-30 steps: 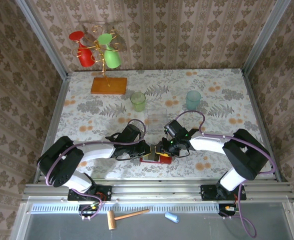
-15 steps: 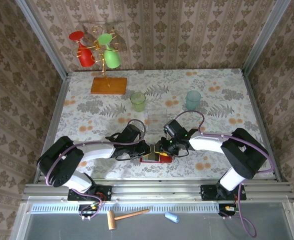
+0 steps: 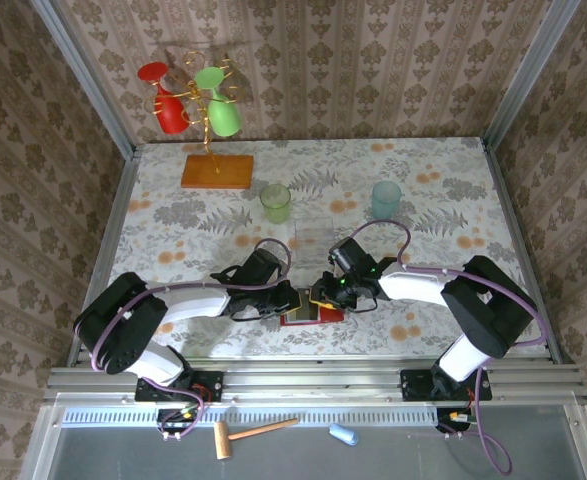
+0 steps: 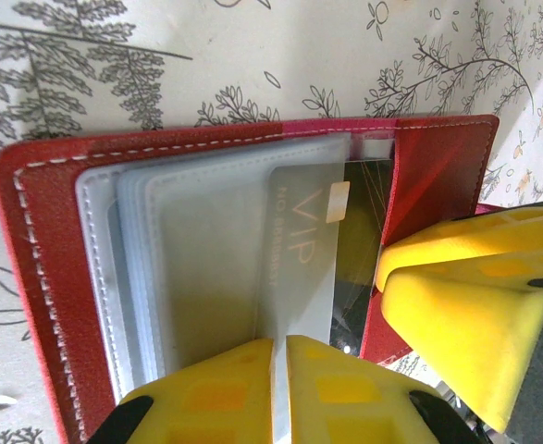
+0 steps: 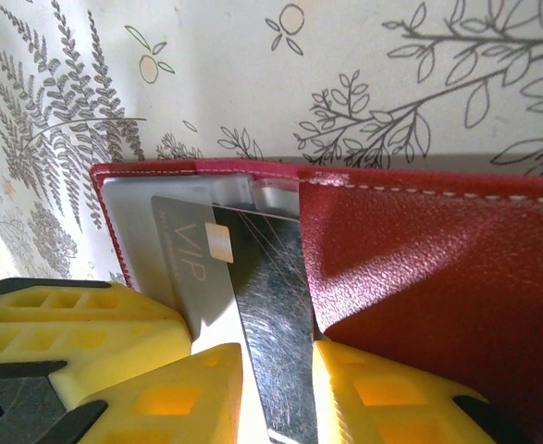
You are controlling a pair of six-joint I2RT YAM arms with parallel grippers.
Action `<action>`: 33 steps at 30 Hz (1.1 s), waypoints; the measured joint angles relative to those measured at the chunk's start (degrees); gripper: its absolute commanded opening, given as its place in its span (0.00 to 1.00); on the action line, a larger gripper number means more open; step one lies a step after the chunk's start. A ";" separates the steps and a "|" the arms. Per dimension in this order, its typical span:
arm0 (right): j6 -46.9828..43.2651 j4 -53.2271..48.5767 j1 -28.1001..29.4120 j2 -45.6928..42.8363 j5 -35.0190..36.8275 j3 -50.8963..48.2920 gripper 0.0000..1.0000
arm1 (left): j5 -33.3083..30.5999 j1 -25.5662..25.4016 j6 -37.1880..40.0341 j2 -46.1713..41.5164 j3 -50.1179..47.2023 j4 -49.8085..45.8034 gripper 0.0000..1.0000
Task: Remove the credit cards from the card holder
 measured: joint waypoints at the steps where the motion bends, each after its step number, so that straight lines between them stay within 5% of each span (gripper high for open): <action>1: 0.00 0.24 -0.11 0.02 -0.02 0.00 0.26 | 0.00 0.00 0.00 0.00 0.00 0.00 0.12; 33: -0.11 3.19 -1.14 0.94 -1.03 -0.50 0.27 | -0.22 0.52 0.02 -1.68 -0.57 -0.90 0.13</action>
